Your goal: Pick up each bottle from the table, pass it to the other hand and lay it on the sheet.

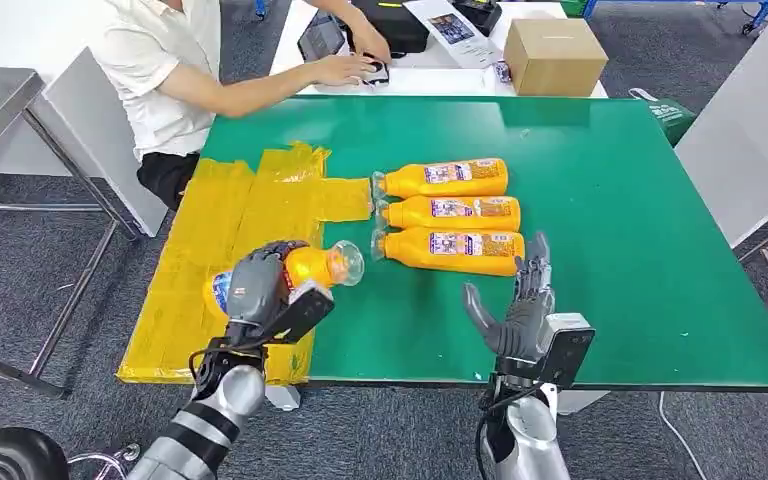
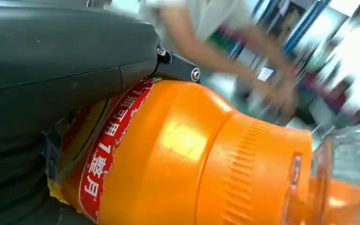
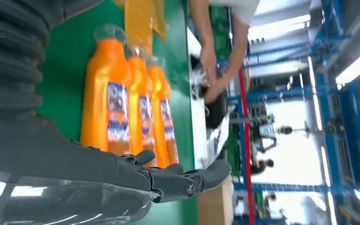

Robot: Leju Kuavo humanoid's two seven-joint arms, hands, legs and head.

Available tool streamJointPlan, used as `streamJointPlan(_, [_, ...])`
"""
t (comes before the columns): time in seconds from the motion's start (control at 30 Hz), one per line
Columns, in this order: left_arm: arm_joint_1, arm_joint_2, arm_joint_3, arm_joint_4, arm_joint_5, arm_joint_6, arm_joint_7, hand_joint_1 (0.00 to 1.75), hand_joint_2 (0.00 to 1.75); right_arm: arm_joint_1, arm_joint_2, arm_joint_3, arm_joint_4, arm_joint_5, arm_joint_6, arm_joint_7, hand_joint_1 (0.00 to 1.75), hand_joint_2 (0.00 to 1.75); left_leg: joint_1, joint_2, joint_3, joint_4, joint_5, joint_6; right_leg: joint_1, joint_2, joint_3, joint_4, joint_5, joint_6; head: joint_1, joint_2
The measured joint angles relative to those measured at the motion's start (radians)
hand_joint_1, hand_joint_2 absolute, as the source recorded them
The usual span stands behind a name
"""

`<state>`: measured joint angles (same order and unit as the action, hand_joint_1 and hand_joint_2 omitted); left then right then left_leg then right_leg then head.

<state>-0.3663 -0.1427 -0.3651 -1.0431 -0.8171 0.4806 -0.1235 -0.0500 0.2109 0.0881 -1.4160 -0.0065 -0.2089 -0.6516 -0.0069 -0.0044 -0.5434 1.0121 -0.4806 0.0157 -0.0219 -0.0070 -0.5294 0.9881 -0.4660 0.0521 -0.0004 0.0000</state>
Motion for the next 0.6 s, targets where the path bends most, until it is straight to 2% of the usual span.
streamJointPlan(0.17, [-0.105,0.012,0.022,0.166,0.019,-0.135,0.034,0.19,1.75,-0.003,0.009,-0.006,0.011,0.006,0.046,0.012,0.0,1.75,0.0,0.0,0.0,0.0,0.0,0.0,0.0,0.0,0.001,0.0,0.0,0.001,0.0,0.0])
streamJointPlan(0.23, [-0.131,0.016,0.03,0.207,0.022,-0.149,0.038,0.14,1.75,-0.003,0.014,-0.007,0.015,0.005,0.048,0.013,0.0,1.75,0.0,0.0,0.001,0.0,0.0,0.0,0.0,0.001,0.001,0.0,0.001,0.001,0.0,0.0])
streamJointPlan(0.3, [-0.141,0.019,0.032,0.237,0.026,-0.156,0.043,0.0,1.75,-0.003,0.015,-0.008,0.019,0.005,0.048,0.013,0.0,1.75,0.0,0.001,0.001,0.0,0.0,0.0,0.0,0.001,0.001,0.0,0.001,0.001,0.0,0.0])
streamJointPlan(0.6, [-0.199,0.033,0.034,0.367,-0.007,-0.254,0.064,0.0,1.75,-0.01,0.016,-0.015,0.044,0.006,0.063,0.015,0.0,1.75,0.0,0.0,0.0,0.0,0.0,0.0,0.0,0.0,0.0,0.0,0.001,0.001,0.0,0.0])
